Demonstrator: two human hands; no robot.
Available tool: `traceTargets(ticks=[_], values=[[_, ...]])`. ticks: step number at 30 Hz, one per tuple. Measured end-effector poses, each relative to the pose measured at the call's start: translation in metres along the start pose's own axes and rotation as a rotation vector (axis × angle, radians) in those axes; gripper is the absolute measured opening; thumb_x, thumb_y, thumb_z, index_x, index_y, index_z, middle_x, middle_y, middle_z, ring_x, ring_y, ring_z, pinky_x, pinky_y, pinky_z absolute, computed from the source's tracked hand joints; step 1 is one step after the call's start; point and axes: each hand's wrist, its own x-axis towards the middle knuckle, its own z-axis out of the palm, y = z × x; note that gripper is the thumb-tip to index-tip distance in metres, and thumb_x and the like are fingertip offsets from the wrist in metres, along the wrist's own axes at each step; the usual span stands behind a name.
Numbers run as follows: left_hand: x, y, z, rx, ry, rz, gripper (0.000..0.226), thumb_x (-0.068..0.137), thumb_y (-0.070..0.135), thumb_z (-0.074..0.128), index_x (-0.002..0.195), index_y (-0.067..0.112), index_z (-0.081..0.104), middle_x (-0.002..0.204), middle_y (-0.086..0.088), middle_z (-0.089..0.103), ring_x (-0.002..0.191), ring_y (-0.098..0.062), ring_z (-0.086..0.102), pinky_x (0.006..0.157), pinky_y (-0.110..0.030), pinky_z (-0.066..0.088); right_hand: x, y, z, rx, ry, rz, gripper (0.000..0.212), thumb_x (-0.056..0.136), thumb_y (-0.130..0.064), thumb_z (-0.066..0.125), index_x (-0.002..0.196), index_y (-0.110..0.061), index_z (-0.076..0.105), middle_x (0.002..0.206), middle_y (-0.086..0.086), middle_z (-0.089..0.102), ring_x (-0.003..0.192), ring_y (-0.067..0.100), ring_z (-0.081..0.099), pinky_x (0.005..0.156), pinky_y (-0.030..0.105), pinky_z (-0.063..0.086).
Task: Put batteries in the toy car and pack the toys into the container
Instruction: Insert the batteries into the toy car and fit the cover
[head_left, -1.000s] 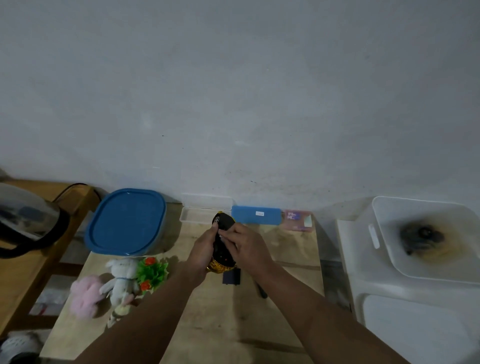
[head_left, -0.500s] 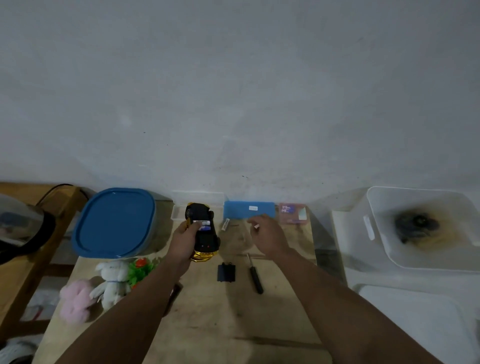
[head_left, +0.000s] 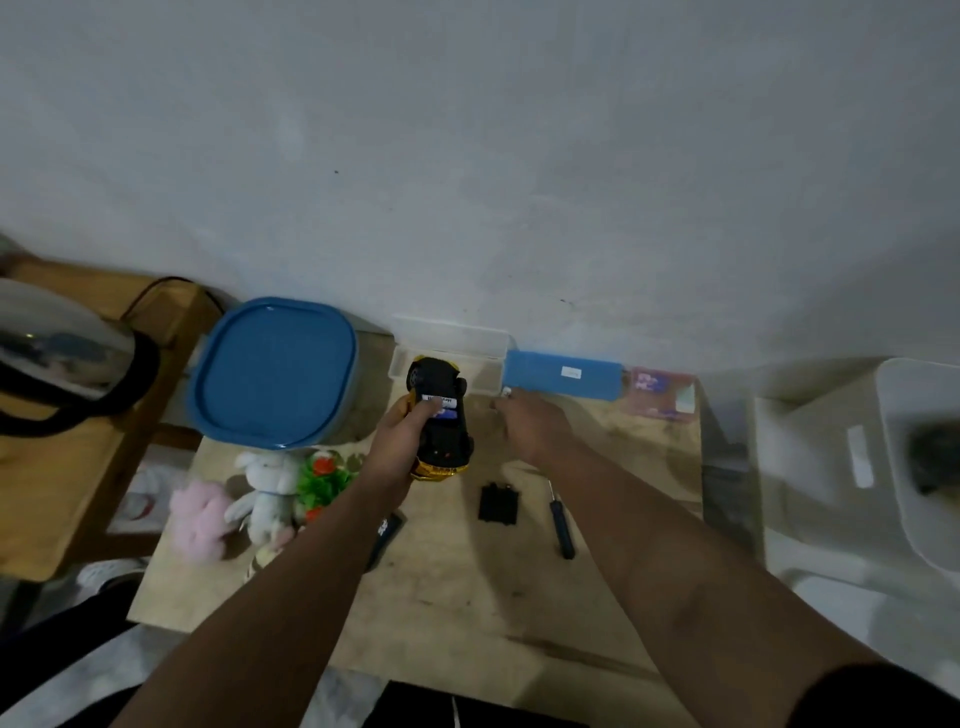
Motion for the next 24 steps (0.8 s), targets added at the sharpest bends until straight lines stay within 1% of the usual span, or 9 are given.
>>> traceTargets(ticks=[3, 6, 9, 12, 15, 17, 19, 21, 24], values=[[0.003, 0.000, -0.003, -0.029, -0.017, 0.002, 0.034, 0.100, 0.036, 0.064, 0.126, 0.015, 0.066, 0.115, -0.018, 0.076, 0.104, -0.036, 0.075, 0.096, -0.052, 0.058, -0.001, 0.004, 0.001, -0.003, 0.004, 0.023, 0.032, 0.101, -0.009, 0.044, 0.131, -0.014, 0.056, 0.124, 0.017, 0.057, 0.108, 0.039, 0.058, 0.077, 0.037, 0.039], [0.006, 0.000, -0.006, -0.059, -0.028, 0.003, 0.037, 0.100, 0.041, 0.062, 0.128, 0.017, 0.066, 0.116, -0.017, 0.077, 0.107, -0.037, 0.074, 0.099, -0.053, 0.057, -0.004, 0.008, 0.000, -0.003, 0.030, 0.076, 0.028, 0.100, -0.012, 0.046, 0.126, -0.015, 0.056, 0.116, 0.012, 0.060, 0.104, 0.035, 0.061, 0.076, 0.037, 0.044], [0.007, 0.000, -0.011, -0.063, -0.048, 0.007, 0.041, 0.100, 0.045, 0.061, 0.130, 0.017, 0.066, 0.118, -0.019, 0.075, 0.110, -0.039, 0.072, 0.101, -0.056, 0.055, -0.006, 0.010, 0.001, -0.030, 0.042, 0.126, 0.016, 0.101, -0.021, 0.044, 0.112, -0.017, 0.055, 0.104, 0.007, 0.062, 0.097, 0.029, 0.064, 0.071, 0.033, 0.043], [0.007, 0.000, -0.017, -0.093, -0.091, -0.005, 0.051, 0.098, 0.050, 0.061, 0.135, 0.016, 0.065, 0.124, -0.021, 0.072, 0.112, -0.040, 0.071, 0.101, -0.056, 0.055, -0.008, 0.010, 0.000, -0.022, 0.058, 0.219, 0.022, 0.104, -0.025, 0.041, 0.119, -0.014, 0.053, 0.107, 0.011, 0.065, 0.098, 0.031, 0.065, 0.076, 0.038, 0.048], [0.005, 0.003, -0.024, -0.099, -0.153, 0.003, 0.055, 0.097, 0.054, 0.061, 0.137, 0.016, 0.065, 0.124, -0.020, 0.072, 0.108, -0.037, 0.070, 0.101, -0.055, 0.054, -0.014, 0.008, 0.000, -0.004, 0.076, 0.285, 0.035, 0.096, -0.025, 0.056, 0.126, -0.016, 0.041, 0.097, 0.006, 0.064, 0.086, 0.025, 0.065, 0.066, 0.036, 0.046], [0.004, 0.006, -0.029, -0.099, -0.193, 0.013, 0.055, 0.097, 0.055, 0.061, 0.137, 0.016, 0.065, 0.121, -0.020, 0.072, 0.106, -0.035, 0.070, 0.100, -0.055, 0.054, -0.023, 0.006, 0.001, 0.058, 0.078, 0.322, 0.047, 0.093, -0.028, 0.061, 0.133, -0.020, 0.038, 0.096, 0.004, 0.065, 0.083, 0.025, 0.065, 0.066, 0.035, 0.048], [0.000, 0.010, -0.034, -0.095, -0.207, 0.015, 0.054, 0.097, 0.054, 0.060, 0.136, 0.016, 0.066, 0.121, -0.020, 0.072, 0.105, -0.036, 0.070, 0.099, -0.054, 0.055, -0.034, 0.001, 0.001, 0.147, 0.121, 0.373, 0.048, 0.092, -0.031, 0.064, 0.134, -0.023, 0.042, 0.103, 0.004, 0.066, 0.091, 0.027, 0.066, 0.072, 0.035, 0.051], [-0.005, 0.014, -0.040, -0.108, -0.209, 0.012, 0.052, 0.097, 0.053, 0.061, 0.134, 0.017, 0.068, 0.122, -0.022, 0.072, 0.104, -0.036, 0.071, 0.098, -0.053, 0.056, -0.046, -0.006, 0.001, 0.236, 0.195, 0.411, 0.038, 0.092, -0.031, 0.065, 0.126, -0.024, 0.051, 0.105, 0.002, 0.065, 0.095, 0.025, 0.065, 0.074, 0.033, 0.051], [-0.017, 0.023, -0.045, -0.153, -0.257, -0.013, 0.047, 0.102, 0.051, 0.052, 0.124, 0.014, 0.072, 0.107, -0.019, 0.075, 0.090, -0.033, 0.073, 0.085, -0.045, 0.061, -0.061, -0.024, -0.010, 0.466, 0.369, 0.447, 0.020, 0.092, -0.024, 0.068, 0.111, -0.024, 0.064, 0.099, -0.003, 0.069, 0.091, 0.020, 0.067, 0.071, 0.029, 0.050]])
